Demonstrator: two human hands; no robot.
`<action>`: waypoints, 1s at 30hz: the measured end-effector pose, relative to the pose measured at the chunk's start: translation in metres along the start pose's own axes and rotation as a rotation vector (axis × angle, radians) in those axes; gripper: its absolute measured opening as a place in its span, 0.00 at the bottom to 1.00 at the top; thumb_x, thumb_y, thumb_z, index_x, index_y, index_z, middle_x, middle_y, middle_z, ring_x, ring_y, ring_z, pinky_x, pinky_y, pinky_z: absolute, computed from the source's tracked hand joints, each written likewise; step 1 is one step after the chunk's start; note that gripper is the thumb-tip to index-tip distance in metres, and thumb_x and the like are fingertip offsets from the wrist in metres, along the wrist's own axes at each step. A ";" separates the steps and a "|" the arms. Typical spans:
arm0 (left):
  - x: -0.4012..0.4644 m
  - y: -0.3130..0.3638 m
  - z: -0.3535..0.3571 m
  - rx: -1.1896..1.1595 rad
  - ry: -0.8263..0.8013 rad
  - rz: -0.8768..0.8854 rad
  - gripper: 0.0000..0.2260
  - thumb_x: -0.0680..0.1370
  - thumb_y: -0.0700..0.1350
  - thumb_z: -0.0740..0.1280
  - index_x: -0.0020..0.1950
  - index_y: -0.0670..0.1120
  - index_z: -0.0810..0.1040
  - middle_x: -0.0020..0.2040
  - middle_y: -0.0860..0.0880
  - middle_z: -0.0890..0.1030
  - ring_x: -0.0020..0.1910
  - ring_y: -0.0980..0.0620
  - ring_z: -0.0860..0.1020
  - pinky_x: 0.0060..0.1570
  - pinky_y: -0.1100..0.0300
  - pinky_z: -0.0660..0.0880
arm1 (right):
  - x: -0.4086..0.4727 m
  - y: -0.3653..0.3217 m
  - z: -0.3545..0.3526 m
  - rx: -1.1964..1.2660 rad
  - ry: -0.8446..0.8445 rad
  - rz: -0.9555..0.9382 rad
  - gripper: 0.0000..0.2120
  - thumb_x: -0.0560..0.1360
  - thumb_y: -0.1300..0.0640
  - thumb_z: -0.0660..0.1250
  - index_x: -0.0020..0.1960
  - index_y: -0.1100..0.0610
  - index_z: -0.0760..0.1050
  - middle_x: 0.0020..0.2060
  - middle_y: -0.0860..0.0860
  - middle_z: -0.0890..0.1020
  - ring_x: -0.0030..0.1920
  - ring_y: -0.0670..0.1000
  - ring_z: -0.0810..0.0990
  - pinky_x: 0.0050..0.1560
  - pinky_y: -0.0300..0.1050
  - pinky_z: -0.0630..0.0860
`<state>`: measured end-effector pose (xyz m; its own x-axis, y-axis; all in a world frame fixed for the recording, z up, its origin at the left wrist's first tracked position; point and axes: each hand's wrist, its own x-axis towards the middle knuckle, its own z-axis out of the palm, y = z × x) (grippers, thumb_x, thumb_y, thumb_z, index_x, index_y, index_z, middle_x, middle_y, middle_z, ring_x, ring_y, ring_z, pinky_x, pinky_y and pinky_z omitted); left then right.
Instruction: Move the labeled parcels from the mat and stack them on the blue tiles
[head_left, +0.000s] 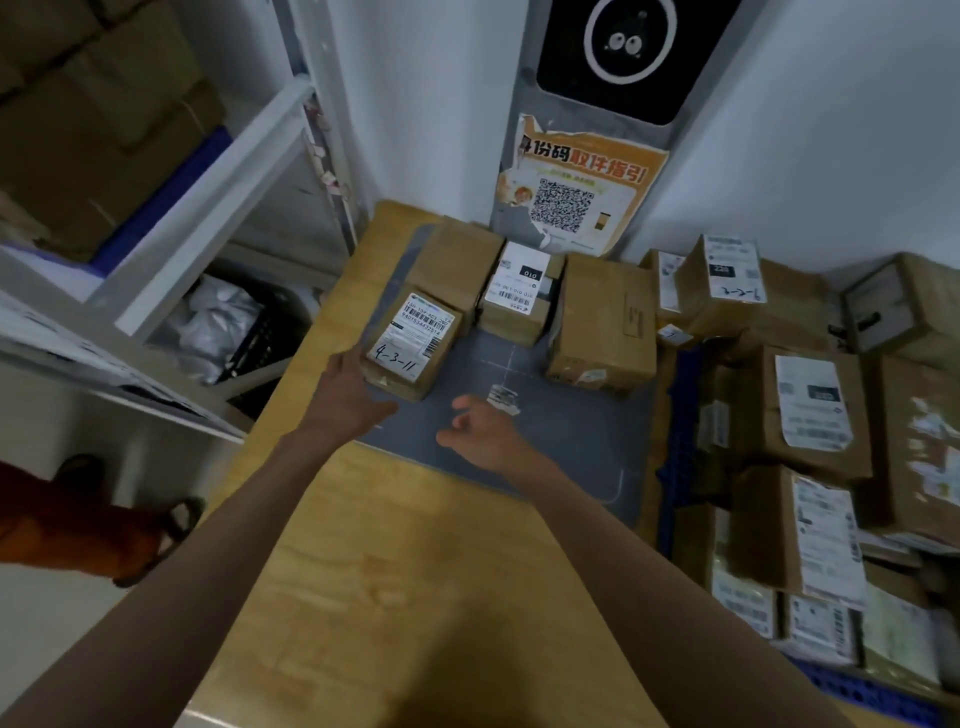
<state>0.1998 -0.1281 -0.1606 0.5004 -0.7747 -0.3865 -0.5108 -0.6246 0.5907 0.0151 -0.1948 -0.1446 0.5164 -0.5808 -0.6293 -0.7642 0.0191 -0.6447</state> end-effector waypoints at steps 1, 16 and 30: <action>0.007 0.000 0.001 -0.008 -0.010 -0.001 0.44 0.70 0.42 0.76 0.79 0.44 0.52 0.75 0.42 0.60 0.74 0.44 0.60 0.67 0.54 0.62 | 0.008 -0.002 0.001 0.015 -0.015 0.012 0.31 0.78 0.55 0.66 0.77 0.59 0.58 0.65 0.54 0.73 0.66 0.54 0.73 0.56 0.41 0.67; -0.023 0.014 0.092 -0.291 -0.196 0.141 0.24 0.71 0.28 0.63 0.65 0.44 0.71 0.59 0.47 0.74 0.59 0.47 0.76 0.43 0.71 0.70 | 0.054 0.031 -0.006 0.171 0.350 -0.019 0.42 0.66 0.54 0.79 0.72 0.59 0.59 0.65 0.55 0.63 0.64 0.50 0.64 0.63 0.47 0.69; -0.028 0.010 0.053 -0.186 -0.097 0.116 0.40 0.69 0.38 0.77 0.76 0.43 0.60 0.69 0.45 0.70 0.68 0.45 0.69 0.58 0.54 0.69 | -0.013 0.075 -0.019 0.050 0.272 0.000 0.48 0.66 0.50 0.80 0.74 0.55 0.53 0.61 0.53 0.75 0.60 0.55 0.76 0.46 0.43 0.73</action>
<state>0.1433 -0.1178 -0.1810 0.3714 -0.8517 -0.3696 -0.4193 -0.5090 0.7517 -0.0570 -0.2014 -0.1764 0.3885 -0.7778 -0.4942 -0.7409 0.0553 -0.6694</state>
